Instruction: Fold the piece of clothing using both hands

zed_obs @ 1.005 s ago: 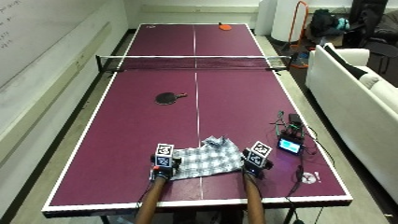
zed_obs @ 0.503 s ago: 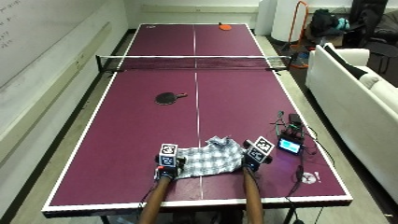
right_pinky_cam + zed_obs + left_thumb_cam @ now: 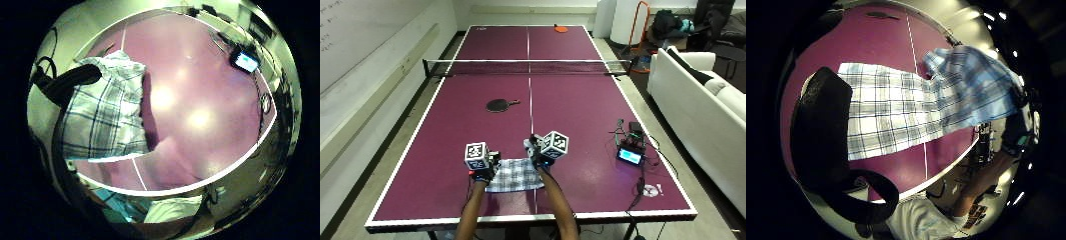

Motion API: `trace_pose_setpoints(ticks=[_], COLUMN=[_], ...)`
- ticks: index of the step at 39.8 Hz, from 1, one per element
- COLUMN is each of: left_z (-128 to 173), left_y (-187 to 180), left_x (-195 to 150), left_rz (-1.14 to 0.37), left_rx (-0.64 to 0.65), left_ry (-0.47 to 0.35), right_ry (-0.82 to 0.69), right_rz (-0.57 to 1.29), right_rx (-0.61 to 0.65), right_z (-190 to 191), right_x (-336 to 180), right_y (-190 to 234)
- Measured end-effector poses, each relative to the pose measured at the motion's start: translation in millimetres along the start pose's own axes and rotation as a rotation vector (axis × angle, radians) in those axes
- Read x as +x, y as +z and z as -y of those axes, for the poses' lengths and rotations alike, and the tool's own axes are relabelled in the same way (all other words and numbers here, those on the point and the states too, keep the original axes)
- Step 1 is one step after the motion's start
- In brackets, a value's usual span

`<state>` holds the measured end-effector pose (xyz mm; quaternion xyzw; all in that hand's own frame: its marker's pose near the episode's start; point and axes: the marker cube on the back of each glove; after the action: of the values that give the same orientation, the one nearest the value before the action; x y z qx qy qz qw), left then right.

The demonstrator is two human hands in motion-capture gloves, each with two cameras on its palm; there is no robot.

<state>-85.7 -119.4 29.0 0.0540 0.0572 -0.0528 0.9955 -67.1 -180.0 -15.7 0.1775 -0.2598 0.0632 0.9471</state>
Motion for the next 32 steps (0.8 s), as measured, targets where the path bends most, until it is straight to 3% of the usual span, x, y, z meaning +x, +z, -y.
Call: trace_pose_setpoints(ticks=[3,7,12,17,25,29,32], left_z=[-1,-7,-14,-21,-20,-19,-16], left_y=[2,6,13,15,18,14,15], left_x=[-20,-46,-64,-75,-73,-62,-52], left_rz=[-0.07,-0.083,-0.067,-0.047,-0.067,-0.074,-0.063], left_rx=[0.014,0.02,0.013,0.001,-0.001,0.011,0.012], left_ry=[-0.032,-0.091,-0.119,-0.139,-0.13,-0.11,-0.088], right_ry=[-0.105,-0.236,-0.385,-0.356,-0.467,-0.45,-0.428], right_rz=[-0.012,-0.079,0.023,-0.034,0.031,-0.102,-0.266], right_rx=[-0.094,-0.132,-0.182,-0.265,-0.512,-0.627,-0.645], right_z=[-25,-79,-111,-124,-133,-125,-111], right_x=[-47,-107,-149,-147,-135,-107,-82], right_y=[40,32,51,73,51,22,-3])
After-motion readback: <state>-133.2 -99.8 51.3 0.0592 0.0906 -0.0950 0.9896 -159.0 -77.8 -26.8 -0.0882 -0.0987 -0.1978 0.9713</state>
